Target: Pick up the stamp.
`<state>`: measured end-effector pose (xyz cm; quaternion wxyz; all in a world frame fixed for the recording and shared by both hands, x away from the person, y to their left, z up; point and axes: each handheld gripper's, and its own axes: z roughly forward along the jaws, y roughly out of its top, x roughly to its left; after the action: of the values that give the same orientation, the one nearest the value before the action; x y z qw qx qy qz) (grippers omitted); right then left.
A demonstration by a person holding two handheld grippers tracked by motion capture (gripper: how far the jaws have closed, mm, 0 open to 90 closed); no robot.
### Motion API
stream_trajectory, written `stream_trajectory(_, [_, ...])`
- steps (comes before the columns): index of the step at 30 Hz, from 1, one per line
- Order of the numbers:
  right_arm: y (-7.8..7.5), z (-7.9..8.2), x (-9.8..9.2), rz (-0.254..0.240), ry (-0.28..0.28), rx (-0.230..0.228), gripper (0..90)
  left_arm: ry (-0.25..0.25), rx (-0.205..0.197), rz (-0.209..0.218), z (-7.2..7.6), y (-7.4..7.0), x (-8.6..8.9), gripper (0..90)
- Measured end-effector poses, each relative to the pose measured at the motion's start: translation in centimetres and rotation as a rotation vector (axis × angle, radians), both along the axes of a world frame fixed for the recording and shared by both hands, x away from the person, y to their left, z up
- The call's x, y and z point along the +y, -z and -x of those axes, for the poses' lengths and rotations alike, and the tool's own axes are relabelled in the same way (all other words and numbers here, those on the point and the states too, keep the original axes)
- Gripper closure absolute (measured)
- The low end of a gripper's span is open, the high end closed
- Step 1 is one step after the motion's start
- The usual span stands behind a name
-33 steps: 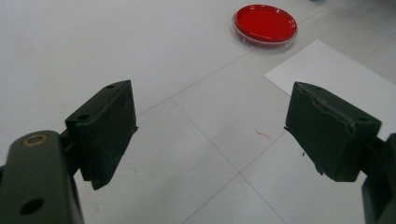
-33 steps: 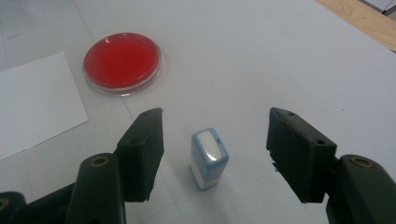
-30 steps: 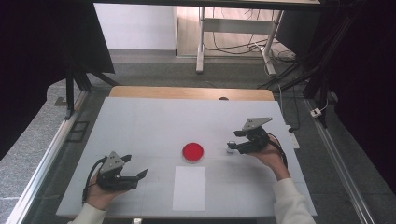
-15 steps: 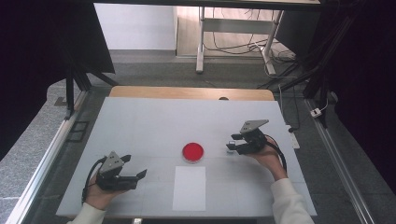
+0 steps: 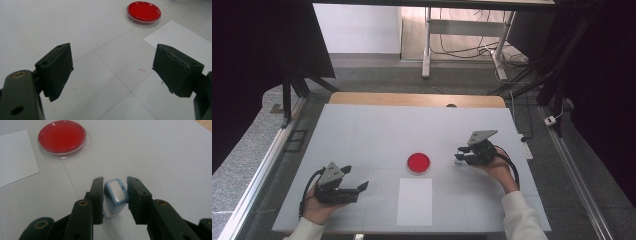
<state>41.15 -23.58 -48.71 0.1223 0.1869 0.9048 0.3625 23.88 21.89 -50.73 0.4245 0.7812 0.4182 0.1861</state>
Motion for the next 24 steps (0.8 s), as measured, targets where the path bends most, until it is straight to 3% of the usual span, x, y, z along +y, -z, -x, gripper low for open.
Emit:
stream_trajectory(5, [0.03,0.10,-0.13,-0.005,-0.013,-0.011,72.6,-0.005,0.000,0.002,-0.01,-0.01,0.17,16.5])
stream_trajectory(12, [-0.16,0.34,0.02,0.013,-0.031,-0.025,74.9,0.000,0.000,-0.001,0.02,0.01,0.02,16.5])
stream_trajectory(19, [-0.35,0.48,-0.12,-0.007,-0.018,-0.041,74.9,-0.001,-0.001,-0.004,0.02,0.05,0.05,16.5])
stream_trajectory(24, [-0.63,0.63,-0.42,-0.052,0.005,-0.049,75.0,-0.001,0.004,-0.005,0.00,0.19,-0.04,16.5])
